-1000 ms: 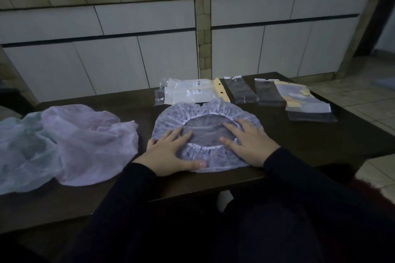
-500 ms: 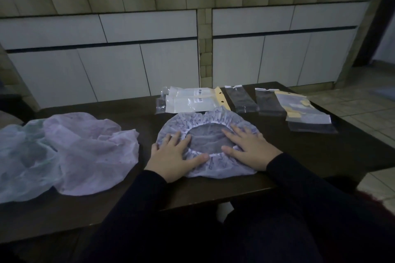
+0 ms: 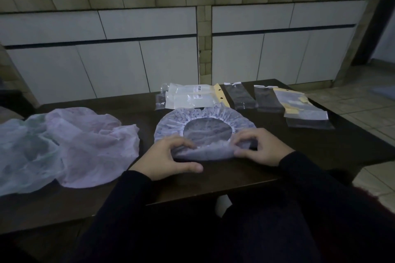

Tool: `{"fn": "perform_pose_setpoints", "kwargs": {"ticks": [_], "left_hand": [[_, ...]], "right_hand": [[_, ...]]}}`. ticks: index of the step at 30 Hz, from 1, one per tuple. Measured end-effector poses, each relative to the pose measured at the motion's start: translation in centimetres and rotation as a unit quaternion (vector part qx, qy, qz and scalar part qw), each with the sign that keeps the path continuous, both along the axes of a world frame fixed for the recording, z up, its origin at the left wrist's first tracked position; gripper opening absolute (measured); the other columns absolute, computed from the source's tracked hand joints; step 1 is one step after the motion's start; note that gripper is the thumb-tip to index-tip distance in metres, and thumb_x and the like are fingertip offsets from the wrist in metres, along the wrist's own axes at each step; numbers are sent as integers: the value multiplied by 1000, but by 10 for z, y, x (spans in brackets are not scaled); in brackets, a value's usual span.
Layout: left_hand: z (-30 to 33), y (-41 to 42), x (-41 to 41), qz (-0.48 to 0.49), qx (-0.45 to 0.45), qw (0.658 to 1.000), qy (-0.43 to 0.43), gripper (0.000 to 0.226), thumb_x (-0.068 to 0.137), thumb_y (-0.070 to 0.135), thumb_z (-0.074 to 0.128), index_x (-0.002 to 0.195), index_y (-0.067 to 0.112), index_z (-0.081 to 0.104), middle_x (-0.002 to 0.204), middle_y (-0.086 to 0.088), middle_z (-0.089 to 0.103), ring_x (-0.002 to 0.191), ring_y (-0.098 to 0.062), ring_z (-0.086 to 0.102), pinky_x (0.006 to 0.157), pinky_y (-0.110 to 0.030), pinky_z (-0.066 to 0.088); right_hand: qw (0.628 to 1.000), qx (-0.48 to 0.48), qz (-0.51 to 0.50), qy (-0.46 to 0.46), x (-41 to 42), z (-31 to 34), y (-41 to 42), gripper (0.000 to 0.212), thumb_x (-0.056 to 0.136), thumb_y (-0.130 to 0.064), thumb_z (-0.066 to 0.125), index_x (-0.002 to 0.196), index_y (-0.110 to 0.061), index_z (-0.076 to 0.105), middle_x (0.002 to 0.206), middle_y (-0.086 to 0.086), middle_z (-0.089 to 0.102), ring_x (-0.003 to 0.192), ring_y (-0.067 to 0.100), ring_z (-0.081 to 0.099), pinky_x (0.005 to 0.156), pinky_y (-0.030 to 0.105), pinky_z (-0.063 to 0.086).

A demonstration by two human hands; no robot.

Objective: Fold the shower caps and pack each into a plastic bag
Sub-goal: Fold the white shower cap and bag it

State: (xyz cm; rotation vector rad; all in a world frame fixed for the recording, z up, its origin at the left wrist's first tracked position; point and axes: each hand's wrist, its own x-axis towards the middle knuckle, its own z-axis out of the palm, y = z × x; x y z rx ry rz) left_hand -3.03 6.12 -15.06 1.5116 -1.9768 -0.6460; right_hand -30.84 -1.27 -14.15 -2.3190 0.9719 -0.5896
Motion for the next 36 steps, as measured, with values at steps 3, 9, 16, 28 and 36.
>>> {"fn": "perform_pose_setpoints", "kwargs": {"ticks": [3, 9, 16, 28, 36], "left_hand": [[1, 2, 0, 62, -53, 997, 7, 21, 83, 24, 73, 94, 40, 65, 96, 20, 67, 93, 9, 59, 83, -10, 42], [6, -16, -1, 168, -106, 978, 71, 18, 95, 26, 55, 92, 14, 68, 85, -8, 70, 81, -19, 66, 73, -28, 52], [20, -32, -11, 241, -93, 964, 62, 32, 96, 38, 50, 89, 10, 64, 81, -9, 66, 75, -19, 61, 64, -26, 44], [40, -37, -41, 329, -47, 924, -189, 24, 96, 31, 37, 111, 16, 49, 99, -2, 49, 96, -24, 49, 82, -40, 33], [16, -56, -26, 294, 35, 950, -100, 28, 94, 31, 48, 101, 10, 65, 94, -4, 63, 84, -17, 57, 71, -26, 40]], "right_hand": [[996, -9, -53, -66, 2, 4, -2, 9, 89, -30, 61, 95, -30, 68, 94, -7, 66, 88, 0, 58, 86, 33, 49], [998, 8, -44, -34, -4, 9, -9, 37, 80, -30, 71, 109, -44, 51, 110, -25, 54, 101, -12, 50, 85, 10, 38], [969, 30, -218, -113, 9, 17, -38, 13, 97, -32, 49, 97, -26, 61, 92, -5, 64, 88, 8, 60, 74, 24, 45], [952, 38, -281, 117, 48, 25, -55, 25, 95, -35, 46, 112, -22, 58, 106, 2, 59, 93, 17, 56, 87, 33, 46], [962, 71, -261, -28, 73, 9, -64, 10, 87, -29, 56, 94, -22, 55, 96, 2, 57, 90, 19, 56, 93, 45, 47]]}}
